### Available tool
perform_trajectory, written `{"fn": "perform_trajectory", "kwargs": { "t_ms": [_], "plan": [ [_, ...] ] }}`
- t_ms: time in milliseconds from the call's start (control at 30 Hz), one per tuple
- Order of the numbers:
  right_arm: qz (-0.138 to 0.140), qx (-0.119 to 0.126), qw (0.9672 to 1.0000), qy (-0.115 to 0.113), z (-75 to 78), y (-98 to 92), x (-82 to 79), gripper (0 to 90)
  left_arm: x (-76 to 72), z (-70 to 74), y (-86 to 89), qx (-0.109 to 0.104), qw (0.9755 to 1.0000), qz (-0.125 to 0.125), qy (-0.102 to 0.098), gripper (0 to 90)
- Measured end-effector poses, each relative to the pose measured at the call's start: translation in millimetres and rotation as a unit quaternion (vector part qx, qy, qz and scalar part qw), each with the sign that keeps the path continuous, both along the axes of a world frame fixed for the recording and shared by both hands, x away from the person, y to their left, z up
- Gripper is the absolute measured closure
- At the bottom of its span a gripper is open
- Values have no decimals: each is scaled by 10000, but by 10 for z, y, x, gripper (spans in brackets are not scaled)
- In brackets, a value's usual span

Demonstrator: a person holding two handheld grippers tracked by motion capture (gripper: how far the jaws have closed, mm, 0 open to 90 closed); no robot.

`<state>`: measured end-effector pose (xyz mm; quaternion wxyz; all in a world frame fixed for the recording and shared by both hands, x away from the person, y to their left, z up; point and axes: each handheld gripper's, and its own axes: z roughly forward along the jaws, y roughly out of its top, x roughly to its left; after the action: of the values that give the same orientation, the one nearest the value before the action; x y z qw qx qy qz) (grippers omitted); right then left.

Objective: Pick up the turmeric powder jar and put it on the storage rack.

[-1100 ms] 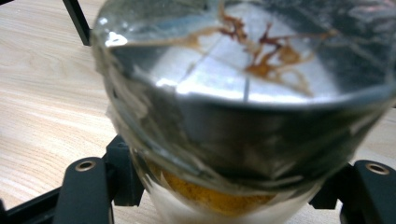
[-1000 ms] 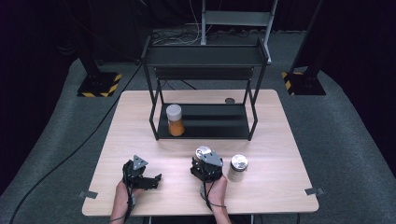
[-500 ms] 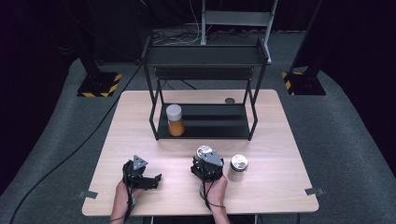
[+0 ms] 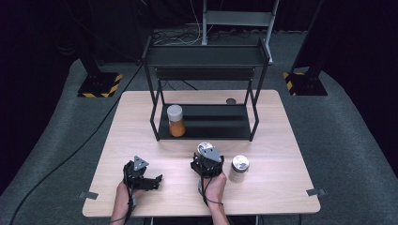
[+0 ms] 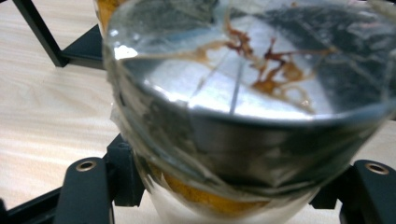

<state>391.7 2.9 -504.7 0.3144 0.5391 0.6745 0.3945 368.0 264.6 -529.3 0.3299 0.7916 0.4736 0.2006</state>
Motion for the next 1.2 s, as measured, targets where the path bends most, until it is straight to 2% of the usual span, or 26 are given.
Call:
{"fn": "perform_trajectory", "kwargs": {
  "t_ms": [267, 767, 1200],
  "plan": [
    [-122, 81, 9999, -38, 70, 74, 81, 308, -3, 0, 0, -5, 10000, 4, -1, 10],
    [-395, -42, 9992, -98, 132, 74, 254, 307, -3, 1, 4, 11, 10000, -5, 6, 11],
    [-469, -76, 9988, -112, 150, 61, 346, 308, -4, 1, 3, 6, 10000, -1, 4, 12]
  ]
}}
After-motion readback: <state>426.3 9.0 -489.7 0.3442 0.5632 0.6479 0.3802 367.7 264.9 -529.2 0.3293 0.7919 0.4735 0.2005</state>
